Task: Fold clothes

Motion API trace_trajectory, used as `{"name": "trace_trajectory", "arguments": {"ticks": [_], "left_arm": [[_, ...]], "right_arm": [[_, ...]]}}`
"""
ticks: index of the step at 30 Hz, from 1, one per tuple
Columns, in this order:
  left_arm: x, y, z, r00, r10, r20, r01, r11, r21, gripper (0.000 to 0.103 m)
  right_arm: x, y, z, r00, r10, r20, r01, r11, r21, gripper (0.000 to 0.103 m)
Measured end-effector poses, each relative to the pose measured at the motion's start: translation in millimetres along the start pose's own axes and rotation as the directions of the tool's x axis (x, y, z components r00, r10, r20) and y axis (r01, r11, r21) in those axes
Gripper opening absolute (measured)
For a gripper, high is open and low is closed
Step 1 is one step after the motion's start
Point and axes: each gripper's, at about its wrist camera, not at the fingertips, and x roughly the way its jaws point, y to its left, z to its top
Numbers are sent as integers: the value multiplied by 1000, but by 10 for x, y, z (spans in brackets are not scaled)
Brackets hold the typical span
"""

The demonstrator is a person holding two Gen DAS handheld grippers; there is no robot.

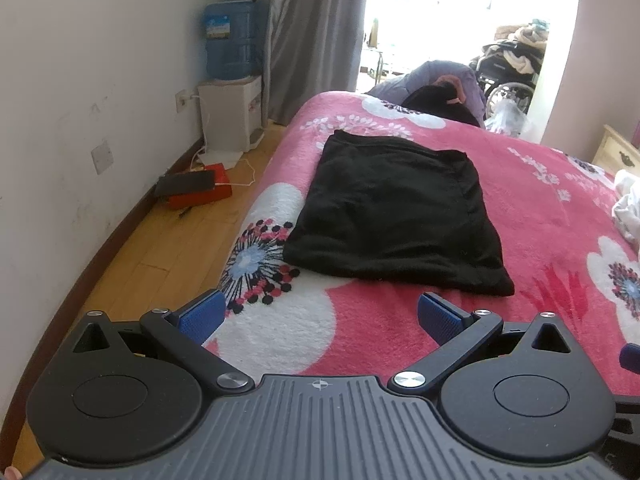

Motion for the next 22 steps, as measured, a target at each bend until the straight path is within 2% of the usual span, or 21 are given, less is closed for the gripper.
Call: {"name": "trace_trajectory", "arguments": {"ticks": [22], "left_arm": [[-15,23,-2,1000,3,10,-3,1000,-2,103]], "right_arm": [[5,56,20,1000,-1,1,1,1000,-12,99]]}}
